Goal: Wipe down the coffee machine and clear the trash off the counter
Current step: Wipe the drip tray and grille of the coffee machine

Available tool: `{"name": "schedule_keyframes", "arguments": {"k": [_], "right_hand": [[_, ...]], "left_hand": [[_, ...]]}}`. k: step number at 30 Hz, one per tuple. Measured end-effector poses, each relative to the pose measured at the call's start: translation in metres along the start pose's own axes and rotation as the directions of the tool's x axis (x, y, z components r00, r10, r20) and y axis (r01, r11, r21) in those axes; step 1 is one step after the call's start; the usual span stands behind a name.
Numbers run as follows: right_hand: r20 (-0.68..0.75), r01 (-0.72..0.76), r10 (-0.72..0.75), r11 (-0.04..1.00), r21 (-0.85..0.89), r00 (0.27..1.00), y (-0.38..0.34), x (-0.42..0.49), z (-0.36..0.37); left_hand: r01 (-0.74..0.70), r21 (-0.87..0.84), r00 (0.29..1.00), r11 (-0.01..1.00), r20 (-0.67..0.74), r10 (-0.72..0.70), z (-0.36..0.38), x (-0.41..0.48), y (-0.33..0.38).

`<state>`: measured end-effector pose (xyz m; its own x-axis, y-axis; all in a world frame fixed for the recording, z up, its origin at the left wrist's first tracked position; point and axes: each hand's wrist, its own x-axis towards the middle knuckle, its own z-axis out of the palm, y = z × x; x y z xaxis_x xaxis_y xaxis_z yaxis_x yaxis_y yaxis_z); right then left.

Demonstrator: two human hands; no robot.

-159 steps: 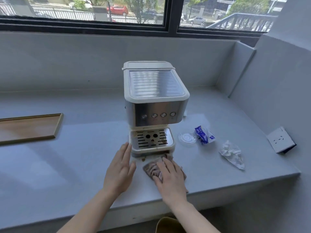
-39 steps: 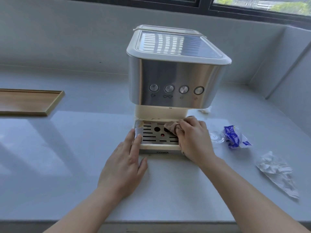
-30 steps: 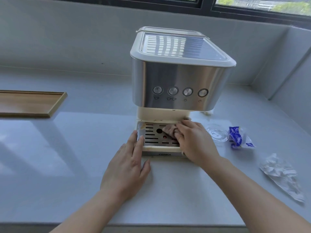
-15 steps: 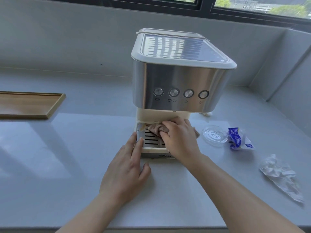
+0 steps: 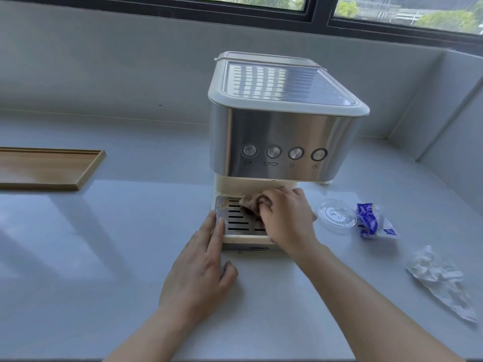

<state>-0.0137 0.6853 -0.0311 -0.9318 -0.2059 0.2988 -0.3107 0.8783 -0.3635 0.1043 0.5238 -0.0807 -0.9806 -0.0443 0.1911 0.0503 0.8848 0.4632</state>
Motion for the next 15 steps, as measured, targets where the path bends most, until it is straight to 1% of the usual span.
{"name": "schedule_keyframes", "arguments": {"k": [2, 4, 5, 6, 8, 10, 12, 13, 15], "right_hand": [[0.018, 0.092, -0.093, 0.994, 0.058, 0.996, -0.025, 0.003, 0.010], [0.077, 0.205, -0.217, 0.969, 0.139, 0.973, -0.040, 0.005, 0.012], [0.093, 0.225, -0.243, 0.960, 0.166, 0.966, -0.039, 0.006, 0.010], [0.096, 0.224, -0.244, 0.958, 0.178, 0.965, -0.033, 0.006, 0.006], [0.075, 0.195, -0.206, 0.971, 0.136, 0.976, -0.015, 0.001, -0.003], [0.022, 0.117, -0.119, 0.988, 0.098, 0.993, 0.007, -0.007, -0.011], [0.009, 0.019, -0.020, 0.995, 0.099, 1.000, 0.019, -0.008, -0.014], [0.012, -0.005, 0.004, 0.995, 0.099, 1.000, 0.017, -0.007, -0.013], [0.022, 0.032, -0.034, 0.993, 0.113, 0.999, -0.003, -0.003, -0.007]], "left_hand": [[-0.001, -0.020, 1.000, 1.000, -0.009, 0.001, -0.001, 0.000, 0.001], [-0.001, -0.053, 1.000, 0.999, -0.022, 0.000, -0.004, -0.001, 0.001], [0.003, -0.071, 1.000, 0.998, -0.026, -0.005, -0.004, -0.001, 0.000], [0.008, -0.085, 0.999, 0.996, -0.032, -0.011, -0.005, -0.001, -0.001], [0.024, -0.107, 0.999, 0.994, -0.040, -0.029, -0.006, -0.002, -0.001], [0.031, -0.120, 0.998, 0.992, -0.041, -0.037, -0.006, -0.002, -0.001], [0.037, -0.129, 0.998, 0.991, -0.041, -0.043, -0.006, -0.002, 0.000], [0.041, -0.132, 0.998, 0.990, -0.038, -0.046, -0.005, -0.002, 0.000], [0.055, -0.143, 0.998, 0.988, -0.034, -0.060, -0.006, -0.002, 0.000]]}}
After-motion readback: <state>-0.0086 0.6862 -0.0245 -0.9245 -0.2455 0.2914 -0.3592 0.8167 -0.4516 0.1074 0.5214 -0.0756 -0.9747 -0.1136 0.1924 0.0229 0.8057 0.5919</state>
